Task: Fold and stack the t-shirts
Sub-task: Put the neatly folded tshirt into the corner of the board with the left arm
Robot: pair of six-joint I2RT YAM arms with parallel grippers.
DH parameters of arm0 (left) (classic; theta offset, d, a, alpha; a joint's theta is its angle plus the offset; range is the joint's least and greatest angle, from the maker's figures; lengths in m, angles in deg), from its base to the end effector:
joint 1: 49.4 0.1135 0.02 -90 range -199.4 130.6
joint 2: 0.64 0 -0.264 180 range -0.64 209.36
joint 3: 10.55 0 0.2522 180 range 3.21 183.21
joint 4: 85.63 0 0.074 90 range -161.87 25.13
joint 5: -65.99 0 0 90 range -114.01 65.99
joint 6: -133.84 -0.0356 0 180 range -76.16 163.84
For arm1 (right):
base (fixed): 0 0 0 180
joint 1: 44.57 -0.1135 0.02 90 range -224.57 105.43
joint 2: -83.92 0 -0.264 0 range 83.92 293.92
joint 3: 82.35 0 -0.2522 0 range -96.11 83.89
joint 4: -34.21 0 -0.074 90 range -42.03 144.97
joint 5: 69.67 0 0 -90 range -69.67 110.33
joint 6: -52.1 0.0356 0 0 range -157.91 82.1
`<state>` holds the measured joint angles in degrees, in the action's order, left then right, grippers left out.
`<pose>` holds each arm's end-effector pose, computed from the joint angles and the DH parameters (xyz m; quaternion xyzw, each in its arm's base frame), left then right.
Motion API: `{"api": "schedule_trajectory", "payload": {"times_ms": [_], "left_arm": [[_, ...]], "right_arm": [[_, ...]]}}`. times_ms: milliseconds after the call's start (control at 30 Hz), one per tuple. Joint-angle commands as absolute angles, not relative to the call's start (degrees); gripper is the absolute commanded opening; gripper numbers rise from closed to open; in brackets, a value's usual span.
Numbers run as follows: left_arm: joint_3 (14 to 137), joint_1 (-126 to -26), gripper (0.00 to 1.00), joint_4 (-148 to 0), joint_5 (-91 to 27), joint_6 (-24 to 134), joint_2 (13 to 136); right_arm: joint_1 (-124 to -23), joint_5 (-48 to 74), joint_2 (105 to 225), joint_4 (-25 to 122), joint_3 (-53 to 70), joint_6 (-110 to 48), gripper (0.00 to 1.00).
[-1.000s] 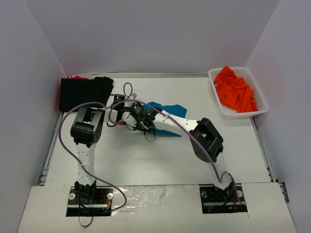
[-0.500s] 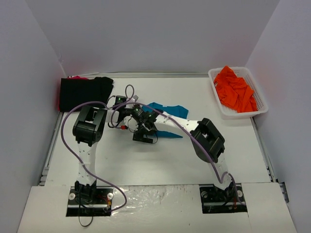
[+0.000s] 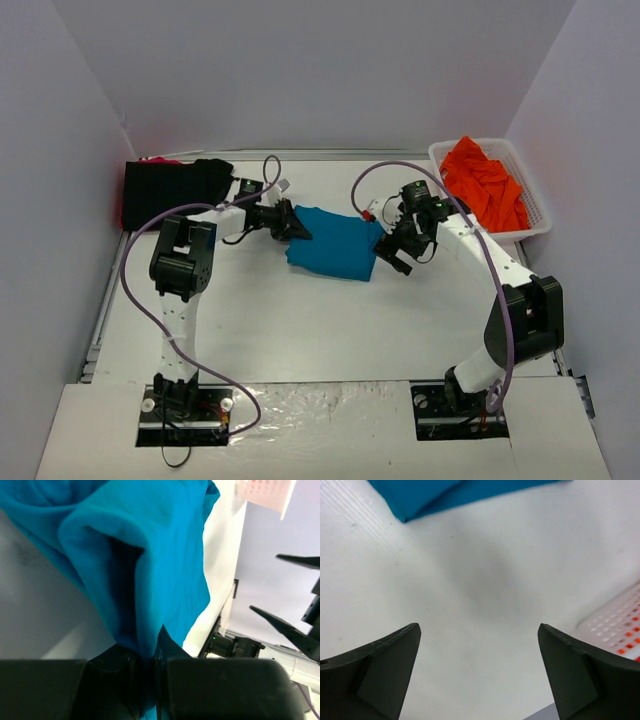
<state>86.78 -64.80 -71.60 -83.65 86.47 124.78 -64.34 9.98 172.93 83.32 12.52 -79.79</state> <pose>0.4389 -0.1528 0.1482 0.0095 0.8182 -0.5682 0.0874 0.3109 0.1185 0.2733 -0.5086 0.7963 0.0233 0.3266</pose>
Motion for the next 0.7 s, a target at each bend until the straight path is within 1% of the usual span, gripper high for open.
{"api": "schedule_trajectory", "payload": {"times_ms": [0,133,167,267,400,433,467,533,667], "left_arm": [[93.89,-62.85,0.02,-55.38,-79.66,75.77,123.9],[102.24,-60.92,0.02,-43.15,-72.98,65.67,125.13],[103.91,-60.22,0.02,-38.69,-69.4,64.25,125.3],[109.63,-59.16,0.02,-32.7,-63.42,60.11,125.74],[121.83,-56.88,0.02,-22.33,-56.72,52.75,131.78],[128.12,-56.79,0.02,-19.87,-54.79,51.15,133.11],[131.23,-56.7,0.02,-14.88,-49.81,49.74,134.61],[138.43,-56.35,0.02,-9.5,-44.0,46.66,138.3],[139.35,-54.59,0.02,-10.44,-35.63,44.73,139.1]], "right_arm": [[-62.94,4.36,171.63,87.96,15.77,-77.03,1.0],[-62.14,-2.42,170.58,85.59,17.53,-75.26,1.0],[-61.8,-3.91,170.92,85.59,17.71,-75.52,1.0],[-60.83,-6.73,173.12,85.76,18.5,-76.92,1.0],[-59.77,-8.67,176.9,85.76,18.68,-77.45,1.0],[-59.51,-8.58,177.77,85.76,18.85,-77.54,1.0],[-59.07,-9.02,178.04,85.76,19.46,-77.8,1.0],[-58.72,-10.16,178.66,85.59,20.17,-78.33,1.0],[-58.45,-10.52,179.28,85.67,21.05,-78.51,1.0]]}}
